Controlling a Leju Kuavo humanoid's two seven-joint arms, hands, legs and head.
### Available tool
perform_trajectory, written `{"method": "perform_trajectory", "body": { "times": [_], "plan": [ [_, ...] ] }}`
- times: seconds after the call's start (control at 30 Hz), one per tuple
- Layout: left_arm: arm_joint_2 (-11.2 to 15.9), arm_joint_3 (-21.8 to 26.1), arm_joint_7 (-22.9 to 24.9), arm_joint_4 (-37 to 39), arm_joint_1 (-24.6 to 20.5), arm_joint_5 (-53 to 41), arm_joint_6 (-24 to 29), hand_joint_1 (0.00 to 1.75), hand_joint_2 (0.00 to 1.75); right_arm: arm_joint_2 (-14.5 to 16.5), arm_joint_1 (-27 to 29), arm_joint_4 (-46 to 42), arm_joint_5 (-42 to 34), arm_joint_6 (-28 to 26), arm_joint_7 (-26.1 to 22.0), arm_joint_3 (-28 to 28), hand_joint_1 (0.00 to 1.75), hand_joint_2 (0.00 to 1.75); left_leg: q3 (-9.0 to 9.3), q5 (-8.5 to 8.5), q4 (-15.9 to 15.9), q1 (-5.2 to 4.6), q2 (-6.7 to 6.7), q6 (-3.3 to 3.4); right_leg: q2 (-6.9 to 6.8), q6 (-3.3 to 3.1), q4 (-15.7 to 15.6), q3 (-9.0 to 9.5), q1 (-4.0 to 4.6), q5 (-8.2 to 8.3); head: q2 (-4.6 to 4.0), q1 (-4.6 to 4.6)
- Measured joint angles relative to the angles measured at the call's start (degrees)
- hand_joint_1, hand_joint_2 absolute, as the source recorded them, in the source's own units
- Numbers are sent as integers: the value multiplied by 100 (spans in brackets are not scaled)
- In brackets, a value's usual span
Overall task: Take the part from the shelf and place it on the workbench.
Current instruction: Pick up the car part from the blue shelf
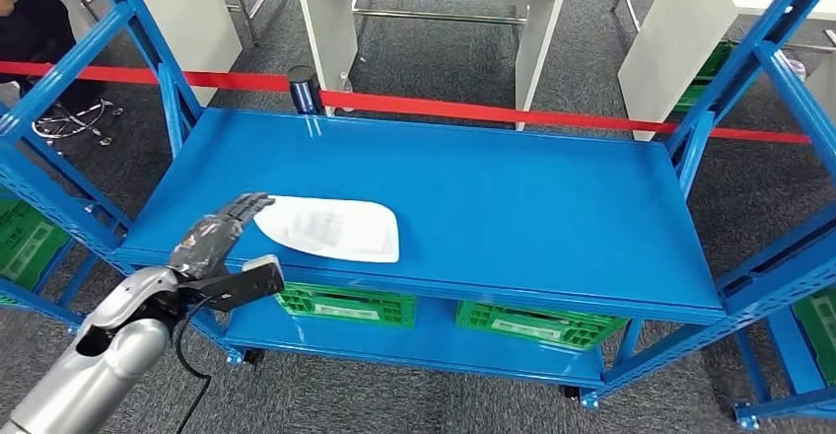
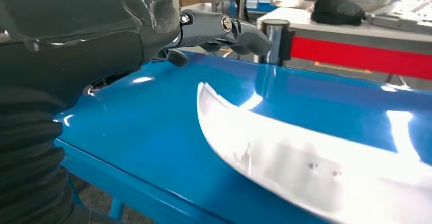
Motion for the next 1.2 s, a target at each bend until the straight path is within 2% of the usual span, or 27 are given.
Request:
{"method": "perform_trajectory", "body": {
  "times": [0.03, 0.07, 0.1, 0.13, 0.17, 0.2, 0.23, 0.27, 0.37, 0.4, 0.47, 0.53, 0.57, 0.6, 0.63, 0.7, 0.73, 0.77, 0.83, 0.87, 0.93, 0.97, 1.03, 1.07, 1.1, 1.13, 1.2],
  "plan": [
    [-36, -37, -1, 41, -18, -24, -4, 0, 175, 3, 0, 7, -4, 3, 0, 1, 0, 0, -9, -1, 3, -15, 0, 2, 0, -5, 344, -167, 1, -118, 0, 4],
    [-72, -72, -2, 79, -32, -45, -8, 0, 175, 7, 1, 16, -9, 7, -1, 2, 0, 0, -14, -2, 8, -29, -1, 3, -1, 11, 513, -249, 1, -157, 0, 4],
    [-106, -105, -2, 114, -58, -65, -10, 0, 175, 11, 1, 27, -13, 13, -3, 3, 0, 0, -16, -4, 16, -38, -3, 2, -1, 47, 447, -216, 0, -103, 0, 4],
    [-142, -136, -2, 148, -96, -88, -11, 0, 175, 13, 0, 39, -17, 25, -8, 4, 0, 0, -16, -11, 30, -44, -6, -2, -3, 92, 158, -70, 0, 26, 0, 5],
    [-176, -164, -4, 176, -146, -103, -13, 0, 175, 14, -2, 52, -19, 37, -16, 4, 0, 0, -18, -26, 55, -47, -10, -14, -7, 127, -287, 154, -1, 187, 0, 6],
    [-206, -193, -7, 204, -207, -118, -18, 0, 175, 16, -5, 65, -22, 51, -25, 4, 0, 0, -27, -47, 84, -62, -16, -35, -11, 135, -674, 356, 8, 318, 0, 7],
    [-231, -223, -13, 234, -267, -135, -28, 0, 175, 20, -8, 76, -25, 64, -36, 4, 0, 0, -40, -68, 117, -74, -20, -58, -13, 116, -944, 496, 14, 404, 0, 5],
    [-252, -255, -20, 263, -331, -145, -38, 0, 175, 25, -9, 84, -27, 73, -45, 4, 0, 0, -54, -82, 142, -84, -23, -80, -14, 81, -1074, 559, 25, 441, 0, 3],
    [-301, -361, -36, 381, -522, -165, -58, 0, 175, 51, -9, 93, -30, 91, -65, 6, 0, 0, -87, -107, 183, -70, -24, -131, -7, -13, -1077, 553, 25, 466, 0, -1],
    [-315, -396, -42, 422, -586, -167, -60, 0, 175, 58, -12, 96, -30, 95, -69, 6, 0, 0, -123, -163, 261, -59, -22, -159, -6, -38, -1082, 561, 12, 470, 0, -9],
    [-341, -460, -54, 521, -710, -168, -60, 0, 175, 70, -24, 103, -23, 102, -72, 6, 0, 0, -358, -436, 758, -30, -16, -230, -5, -69, -1088, 574, -5, 470, 0, -25],
    [-367, -526, -59, 649, -789, -168, -61, 0, 175, 81, -37, 115, -8, 110, -71, 7, 0, 0, -743, -753, 1540, 1, -10, -281, -3, -78, -1086, 573, 0, 465, 0, -34],
    [-383, -558, -60, 714, -806, -168, -62, 0, 175, 86, -42, 122, -1, 115, -70, 7, 0, 0, -885, -807, 1798, 10, -9, -290, 0, -79, -1086, 574, 3, 463, 0, -36],
    [-399, -585, -60, 770, -820, -168, -63, 0, 175, 90, -47, 128, 4, 122, -69, 7, 0, 0, -928, -752, 1842, 14, -8, -286, 3, -80, -1085, 578, 7, 462, 0, -36],
    [-415, -611, -61, 823, -842, -167, -63, 0, 175, 92, -54, 133, 7, 132, -68, 7, 0, 0, -858, -592, 1653, 12, -7, -268, 7, -80, -1085, 586, 12, 461, 0, -37],
    [-443, -649, -61, 911, -914, -167, -62, 0, 175, 110, -80, 141, 12, 169, -67, 8, 0, 0, -485, -189, 848, -12, -8, -181, 17, -77, -1089, 604, 30, 461, 0, -32],
    [-458, -664, -61, 953, -957, -167, -61, 0, 175, 122, -96, 150, 13, 189, -67, 8, 0, 0, -318, -67, 494, -32, -4, -132, 19, -72, -1092, 601, 43, 463, 0, -30],
    [-472, -678, -61, 996, -993, -167, -59, 0, 175, 136, -109, 162, 13, 206, -69, 8, 0, 0, -216, -19, 278, -52, 0, -92, 19, -61, -1096, 592, 48, 468, 0, -28],
    [-491, -702, -61, 1080, -1030, -162, -53, 0, 175, 161, -119, 188, 15, 232, -73, 8, 0, 0, -179, -29, 170, -83, 7, -57, 16, -18, -1117, 577, 48, 486, 0, -30],
    [-500, -710, -61, 1111, -1031, -158, -49, 0, 175, 170, -119, 202, 16, 242, -75, 10, 0, 0, -148, 1, 117, -67, 10, -43, 12, 5, -1119, 571, 43, 487, 0, -29],
    [-524, -721, -61, 1156, -1039, -147, -34, 0, 175, 182, -121, 232, 20, 261, -82, 14, 0, 0, -63, 81, -29, -41, 20, 9, 8, 24, -951, 489, 52, 392, 0, -18],
    [-540, -727, -61, 1177, -1041, -143, -26, 0, 175, 183, -124, 253, 20, 269, -85, 16, 0, 0, -27, 117, -88, -27, 26, 29, 6, 10, -696, 365, 53, 272, 0, -11],
    [-565, -749, -61, 1226, -1025, -135, -11, 0, 175, 185, -124, 297, 20, 287, -87, 18, 0, 0, -36, 131, -101, -44, 26, 49, 6, -4, 42, 2, 44, -20, 0, -5],
    [-574, -765, -61, 1251, -1004, -134, -8, 0, 175, 185, -120, 317, 20, 294, -87, 20, 0, 0, -44, 130, -96, -48, 25, 49, 5, 16, 330, -143, 38, -104, 0, -4],
    [-580, -781, -61, 1275, -981, -132, -5, 0, 175, 185, -114, 337, 20, 299, -87, 22, 0, 0, -48, 127, -89, -50, 22, 45, 5, 59, 425, -197, 28, -106, 0, -5],
    [-585, -795, -61, 1296, -963, -132, -1, 0, 175, 185, -110, 353, 20, 302, -87, 26, 0, 0, -52, 122, -75, -46, 17, 37, 3, 119, 290, -135, 15, -19, 0, -5],
    [-590, -806, -61, 1323, -939, -128, 7, 0, 175, 182, -107, 375, 20, 303, -87, 33, 0, 0, -68, 85, -4, -38, 7, -13, -8, 230, -467, 236, -20, 275, 0, -4]
  ]
}}
